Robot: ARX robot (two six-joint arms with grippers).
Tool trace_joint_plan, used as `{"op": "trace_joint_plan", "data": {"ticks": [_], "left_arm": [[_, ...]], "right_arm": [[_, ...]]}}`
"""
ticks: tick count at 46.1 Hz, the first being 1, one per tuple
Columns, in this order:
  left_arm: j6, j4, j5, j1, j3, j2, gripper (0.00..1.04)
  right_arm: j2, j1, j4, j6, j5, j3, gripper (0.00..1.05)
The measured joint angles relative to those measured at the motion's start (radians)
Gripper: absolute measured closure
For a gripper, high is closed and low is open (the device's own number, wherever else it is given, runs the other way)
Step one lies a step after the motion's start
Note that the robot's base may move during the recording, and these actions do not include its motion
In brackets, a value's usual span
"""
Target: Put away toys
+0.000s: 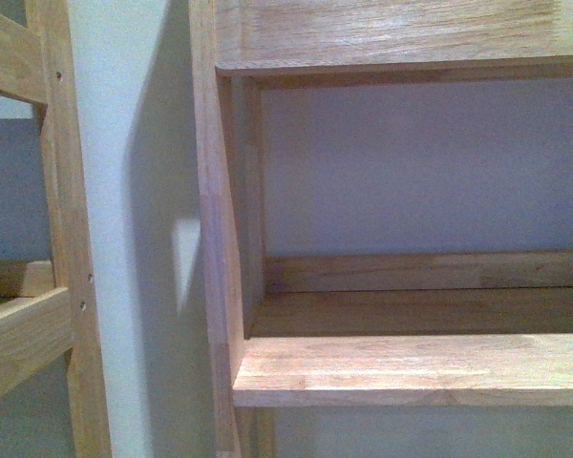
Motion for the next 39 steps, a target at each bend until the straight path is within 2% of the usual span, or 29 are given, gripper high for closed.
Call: {"op": "trace_joint_plan", "data": {"ticks": [6,39], "left_arm": [[0.000,0.000,0.000,0.000,0.000,0.000,0.06],[0.000,0.000,0.000,0.000,0.000,0.000,0.06]], "right_arm": [[0.000,0.000,0.000,0.000,0.000,0.000,0.05],[0.000,0.000,0.000,0.000,0.000,0.000,0.06]]}}
